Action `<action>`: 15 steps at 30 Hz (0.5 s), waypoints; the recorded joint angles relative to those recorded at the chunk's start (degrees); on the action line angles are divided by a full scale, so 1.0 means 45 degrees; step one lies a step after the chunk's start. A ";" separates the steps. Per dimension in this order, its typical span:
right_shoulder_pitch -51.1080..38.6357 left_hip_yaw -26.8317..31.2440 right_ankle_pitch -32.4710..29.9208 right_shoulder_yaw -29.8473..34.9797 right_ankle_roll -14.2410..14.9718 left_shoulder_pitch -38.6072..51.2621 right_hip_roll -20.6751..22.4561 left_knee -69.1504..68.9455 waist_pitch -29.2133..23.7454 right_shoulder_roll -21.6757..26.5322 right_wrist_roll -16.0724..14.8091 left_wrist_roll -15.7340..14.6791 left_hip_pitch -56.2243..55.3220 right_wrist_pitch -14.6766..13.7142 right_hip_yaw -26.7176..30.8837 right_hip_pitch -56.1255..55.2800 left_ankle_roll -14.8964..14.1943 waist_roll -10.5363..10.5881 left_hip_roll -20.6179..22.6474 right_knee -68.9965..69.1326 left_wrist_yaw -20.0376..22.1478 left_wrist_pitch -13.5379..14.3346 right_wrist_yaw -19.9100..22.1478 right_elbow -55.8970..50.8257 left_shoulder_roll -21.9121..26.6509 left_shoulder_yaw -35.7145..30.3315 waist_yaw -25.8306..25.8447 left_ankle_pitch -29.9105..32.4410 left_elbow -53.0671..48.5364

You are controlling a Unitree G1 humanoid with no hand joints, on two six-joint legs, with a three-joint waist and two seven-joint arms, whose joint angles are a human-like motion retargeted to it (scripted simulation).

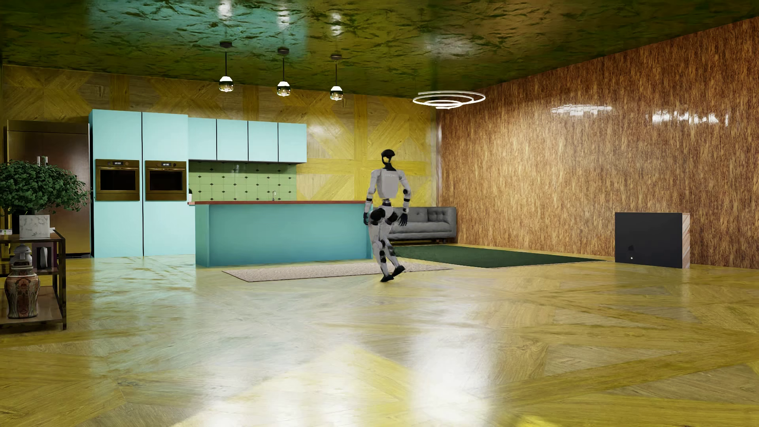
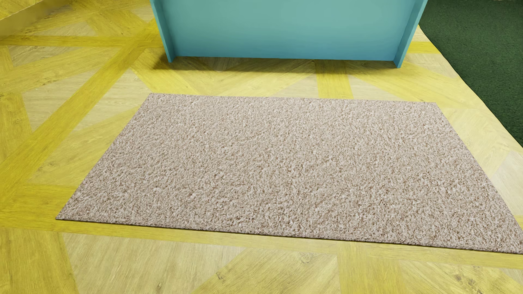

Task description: Walk towards the counter

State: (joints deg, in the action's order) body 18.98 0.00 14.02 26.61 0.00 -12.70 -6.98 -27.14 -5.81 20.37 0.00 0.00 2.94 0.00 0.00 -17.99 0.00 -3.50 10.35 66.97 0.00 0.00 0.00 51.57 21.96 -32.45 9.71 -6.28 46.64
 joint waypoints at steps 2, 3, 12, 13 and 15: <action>0.0579 0.0000 -0.0361 0.0071 0.0000 0.1010 -0.0050 0.0610 0.0210 0.0094 0.0000 0.0000 0.1574 0.0000 0.0000 -0.0728 0.0000 0.0200 -0.0406 -0.5068 0.0000 0.0000 0.0000 0.0081 0.0176 0.0839 0.0951 -0.1701 -0.1188; 0.0777 0.0000 -0.1610 0.0051 0.0000 0.1529 -0.0140 0.0700 0.0441 0.0057 0.0000 0.0000 0.2015 0.0000 0.0000 -0.0924 0.0000 0.0177 -0.0477 -0.7637 0.0000 0.0000 0.0000 0.0216 0.0226 0.1364 0.1261 -0.2334 -0.1583; 0.0240 0.0000 0.3165 -0.0106 0.0000 0.1082 0.1325 -1.1950 0.0054 -0.0117 0.0000 0.0000 -0.0525 0.0000 0.0000 0.0321 0.0000 0.0758 -0.2191 -0.5214 0.0000 0.0000 0.0000 0.1402 -0.0300 0.0028 0.0444 0.2131 -0.0084; -0.0176 0.0000 0.3182 -0.0169 0.0000 0.0773 0.1329 -1.3349 -0.0204 -0.0137 0.0000 0.0000 -0.1529 0.0000 0.0000 0.1232 0.0000 0.0378 -0.1753 -0.5715 0.0000 0.0000 0.0000 0.0790 -0.0216 -0.0544 -0.0466 -0.0805 -0.0060; -0.0621 0.0000 0.3281 -0.0978 0.0000 -0.0001 0.1410 -1.2974 -0.0445 -0.0100 0.0000 0.0000 -0.4764 0.0000 0.0000 0.2909 0.0000 -0.0013 -0.1694 -0.6754 0.0000 0.0000 0.0000 -0.0984 -0.0651 -0.0273 -0.1743 0.1037 0.1449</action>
State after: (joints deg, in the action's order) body 16.19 0.00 28.79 22.20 0.00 -12.70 -0.64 -85.52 -7.81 19.92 0.00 0.00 -18.50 0.00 0.00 -4.90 0.00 -3.56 2.73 36.58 0.00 0.00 0.00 47.15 19.03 -33.67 1.86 -1.61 53.16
